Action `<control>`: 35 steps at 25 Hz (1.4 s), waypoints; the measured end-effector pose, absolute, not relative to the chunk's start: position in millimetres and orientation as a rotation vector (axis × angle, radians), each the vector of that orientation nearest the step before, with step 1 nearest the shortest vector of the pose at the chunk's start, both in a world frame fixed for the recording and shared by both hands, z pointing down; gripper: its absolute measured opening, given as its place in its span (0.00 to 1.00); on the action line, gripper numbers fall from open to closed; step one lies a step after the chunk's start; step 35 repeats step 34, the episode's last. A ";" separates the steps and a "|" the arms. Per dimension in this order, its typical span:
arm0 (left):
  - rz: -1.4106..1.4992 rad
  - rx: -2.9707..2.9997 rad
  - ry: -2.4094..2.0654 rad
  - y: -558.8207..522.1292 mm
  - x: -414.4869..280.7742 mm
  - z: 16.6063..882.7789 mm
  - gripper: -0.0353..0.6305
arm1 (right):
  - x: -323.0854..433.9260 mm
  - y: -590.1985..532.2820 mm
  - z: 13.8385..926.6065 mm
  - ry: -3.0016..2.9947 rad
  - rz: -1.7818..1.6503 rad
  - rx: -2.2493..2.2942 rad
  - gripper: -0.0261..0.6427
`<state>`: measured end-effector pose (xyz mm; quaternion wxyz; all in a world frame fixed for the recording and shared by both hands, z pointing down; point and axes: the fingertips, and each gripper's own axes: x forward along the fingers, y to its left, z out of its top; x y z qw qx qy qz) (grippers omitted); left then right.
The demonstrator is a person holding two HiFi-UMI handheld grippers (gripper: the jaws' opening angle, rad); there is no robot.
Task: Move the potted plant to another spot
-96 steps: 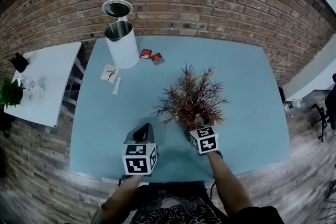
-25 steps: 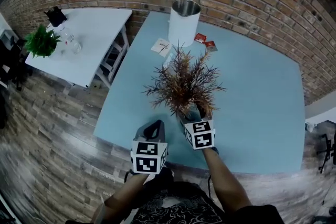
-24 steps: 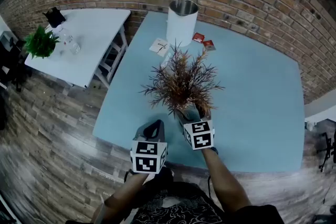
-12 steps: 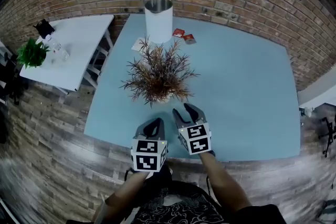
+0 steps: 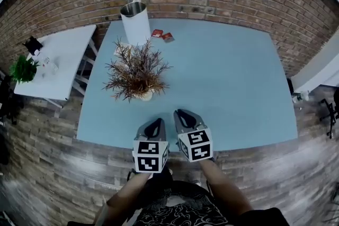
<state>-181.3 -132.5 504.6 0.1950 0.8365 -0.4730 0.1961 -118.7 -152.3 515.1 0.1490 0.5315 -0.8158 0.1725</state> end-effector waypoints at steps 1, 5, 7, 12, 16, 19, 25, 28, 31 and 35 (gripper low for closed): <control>0.551 2.357 -1.315 -129.3 -175.3 503.3 0.05 | -113.8 -146.8 512.5 -2.344 0.507 1.540 0.08; 0.550 2.404 -1.264 -115.2 -152.0 498.4 0.05 | -98.2 -125.4 502.5 -2.343 0.523 1.573 0.05; 0.554 2.422 -1.242 -108.2 -142.0 496.6 0.05 | -91.9 -116.5 498.7 -2.342 0.529 1.585 0.05; 0.566 2.444 -1.196 -90.6 -121.6 495.6 0.05 | -75.0 -95.9 491.5 -2.351 0.574 1.621 0.05; 0.576 2.454 -1.182 -80.7 -111.4 495.3 0.05 | -64.8 -83.4 487.6 -2.349 0.578 1.644 0.05; 0.582 2.464 -1.173 -72.4 -103.2 495.8 0.05 | -56.7 -73.1 485.9 -2.345 0.580 1.660 0.05; 0.589 2.483 -1.162 -59.9 -87.0 492.4 0.05 | -41.0 -58.8 484.0 -2.341 0.585 1.682 0.05; 0.597 2.485 -1.164 -56.1 -83.0 490.6 0.05 | -37.1 -53.9 483.0 -2.343 0.588 1.682 0.05; 0.598 2.492 -1.167 -52.9 -78.8 489.1 0.05 | -33.2 -50.0 482.9 -2.348 0.592 1.683 0.05; 0.601 2.494 -1.168 -49.9 -75.4 489.0 0.05 | -29.8 -47.3 482.8 -2.355 0.596 1.684 0.05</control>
